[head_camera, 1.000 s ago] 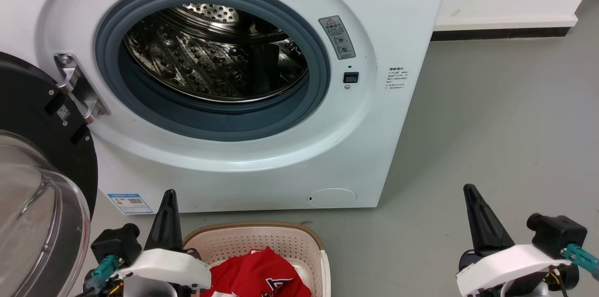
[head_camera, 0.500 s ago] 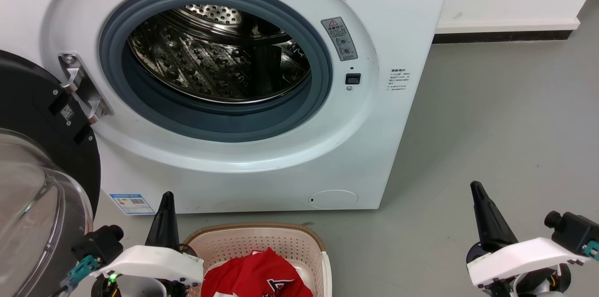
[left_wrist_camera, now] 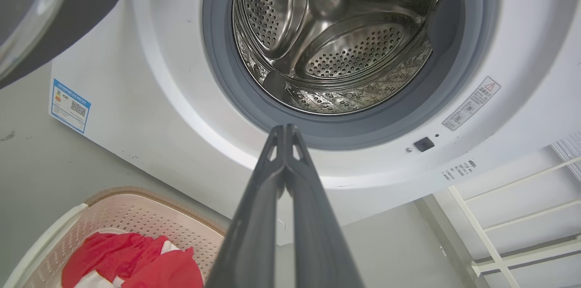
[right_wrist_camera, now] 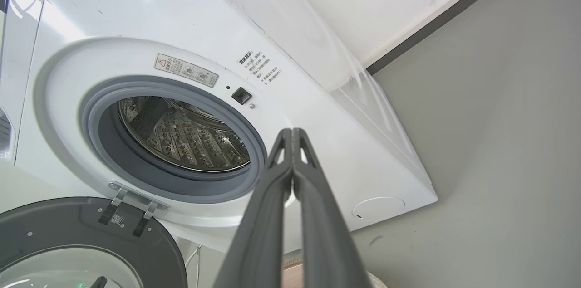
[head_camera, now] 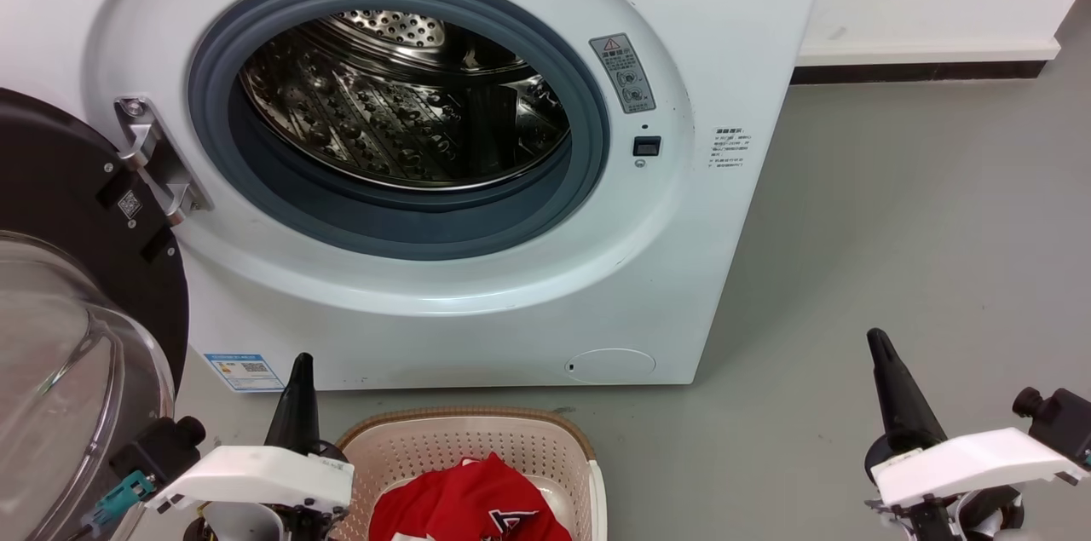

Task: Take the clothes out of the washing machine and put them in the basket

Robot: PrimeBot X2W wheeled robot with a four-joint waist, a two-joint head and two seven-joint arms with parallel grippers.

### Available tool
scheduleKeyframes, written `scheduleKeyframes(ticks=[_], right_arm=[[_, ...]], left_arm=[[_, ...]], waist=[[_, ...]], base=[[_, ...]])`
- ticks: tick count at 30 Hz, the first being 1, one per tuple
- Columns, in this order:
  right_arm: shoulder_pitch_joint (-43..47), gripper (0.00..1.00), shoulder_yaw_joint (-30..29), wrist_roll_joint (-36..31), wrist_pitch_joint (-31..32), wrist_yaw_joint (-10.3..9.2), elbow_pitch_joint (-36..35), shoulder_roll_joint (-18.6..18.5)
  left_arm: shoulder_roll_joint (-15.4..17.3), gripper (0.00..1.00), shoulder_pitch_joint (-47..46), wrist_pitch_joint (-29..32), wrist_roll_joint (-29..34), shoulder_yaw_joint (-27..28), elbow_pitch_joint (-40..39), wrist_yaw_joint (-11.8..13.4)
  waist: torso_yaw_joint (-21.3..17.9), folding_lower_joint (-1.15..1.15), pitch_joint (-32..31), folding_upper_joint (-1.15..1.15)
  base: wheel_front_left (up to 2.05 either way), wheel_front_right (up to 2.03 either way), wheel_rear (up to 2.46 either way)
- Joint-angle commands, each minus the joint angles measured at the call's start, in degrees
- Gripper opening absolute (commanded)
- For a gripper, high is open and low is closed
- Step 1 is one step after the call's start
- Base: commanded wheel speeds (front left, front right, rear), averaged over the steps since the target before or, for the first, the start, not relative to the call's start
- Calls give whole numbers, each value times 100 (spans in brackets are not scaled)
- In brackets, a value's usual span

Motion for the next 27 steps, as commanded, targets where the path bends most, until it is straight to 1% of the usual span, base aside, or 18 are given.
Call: scheduleKeyframes(ticks=[1, 14, 27], right_arm=[[-166, 0, -24, 240, 31, 0, -32, -46], [-234, 0, -103, 1180, 162, 0, 82, -59], [-291, 0, -178, 1950, 283, 0, 173, -62]], left_arm=[[9, 0, -172, 53, -221, 36, -42, -43], [2, 0, -208, 288, -1161, 130, 12, -131], [-4, 0, -249, 485, -1936, 202, 59, -209]], waist=[[5, -1, -4, 0], [37, -1, -35, 0], [66, -1, -63, 0]], base=[[0, 0, 0], [0, 0, 0], [0, 0, 0]])
